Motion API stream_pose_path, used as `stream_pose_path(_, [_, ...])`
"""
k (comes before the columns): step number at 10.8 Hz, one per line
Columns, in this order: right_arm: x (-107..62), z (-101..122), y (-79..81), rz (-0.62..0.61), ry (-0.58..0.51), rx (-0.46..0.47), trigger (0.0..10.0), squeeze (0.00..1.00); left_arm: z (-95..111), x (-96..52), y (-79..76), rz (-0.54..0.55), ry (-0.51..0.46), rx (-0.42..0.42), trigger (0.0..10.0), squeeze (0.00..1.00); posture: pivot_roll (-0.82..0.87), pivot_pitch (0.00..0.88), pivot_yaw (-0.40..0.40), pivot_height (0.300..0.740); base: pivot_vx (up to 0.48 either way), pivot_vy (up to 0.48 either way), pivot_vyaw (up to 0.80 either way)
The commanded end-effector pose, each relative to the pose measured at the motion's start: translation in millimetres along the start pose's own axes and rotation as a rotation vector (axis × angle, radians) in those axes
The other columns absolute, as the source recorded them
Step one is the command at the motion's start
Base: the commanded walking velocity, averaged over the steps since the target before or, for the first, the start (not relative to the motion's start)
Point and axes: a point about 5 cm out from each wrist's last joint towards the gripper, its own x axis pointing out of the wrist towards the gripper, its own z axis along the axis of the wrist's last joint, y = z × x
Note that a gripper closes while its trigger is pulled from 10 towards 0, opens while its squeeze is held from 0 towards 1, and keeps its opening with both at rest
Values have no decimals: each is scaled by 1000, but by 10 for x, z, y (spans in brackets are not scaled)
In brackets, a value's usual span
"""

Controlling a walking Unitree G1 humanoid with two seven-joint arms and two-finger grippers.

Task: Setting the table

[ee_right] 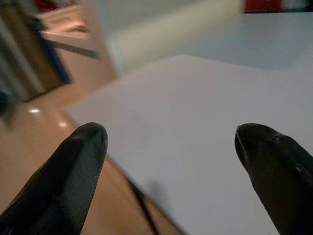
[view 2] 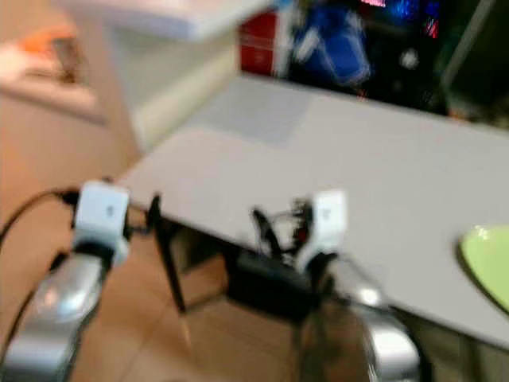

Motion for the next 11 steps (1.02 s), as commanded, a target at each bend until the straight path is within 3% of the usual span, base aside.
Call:
stream_pose_path(1, [-34,30,-46,-16,-1,1,10000,0,30,15,-32,-24,-8,3,10000,0,14,0,-5,740,0,0,800])
stream_pose_path(5, [-4,45,-123,-12,3,3,10000,0,31,-16,56,35,-16,0,10000,0,55,0,-24,740,0,0,800])
stream_pose_path(8, [48,77,-90,7,-1,-17,10000,0,24,16,139,71,-8,-16,10000,0,42,0,-18,740,0,0,800])
stream_pose_path(11, [24,57,-115,11,7,-15,10000,0,40,-4,128,71,-17,-30,10000,0,60,0,-19,740,0,0,800])
